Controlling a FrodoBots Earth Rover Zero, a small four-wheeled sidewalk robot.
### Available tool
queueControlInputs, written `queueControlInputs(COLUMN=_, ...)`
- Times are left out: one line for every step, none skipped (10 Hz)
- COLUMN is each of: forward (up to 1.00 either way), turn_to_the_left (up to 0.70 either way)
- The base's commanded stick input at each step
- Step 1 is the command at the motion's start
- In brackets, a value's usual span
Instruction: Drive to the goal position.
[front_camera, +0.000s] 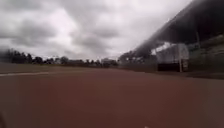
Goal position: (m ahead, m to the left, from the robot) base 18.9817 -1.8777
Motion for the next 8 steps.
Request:
queueControlInputs(forward=0.7, turn_to_the_left=0.0)
queueControlInputs(forward=0.7, turn_to_the_left=0.0)
queueControlInputs(forward=0.7, turn_to_the_left=0.0)
queueControlInputs(forward=0.7, turn_to_the_left=0.0)
queueControlInputs(forward=0.7, turn_to_the_left=0.0)
queueControlInputs(forward=0.7, turn_to_the_left=0.0)
queueControlInputs(forward=0.7, turn_to_the_left=0.0)
queueControlInputs(forward=0.7, turn_to_the_left=0.0)
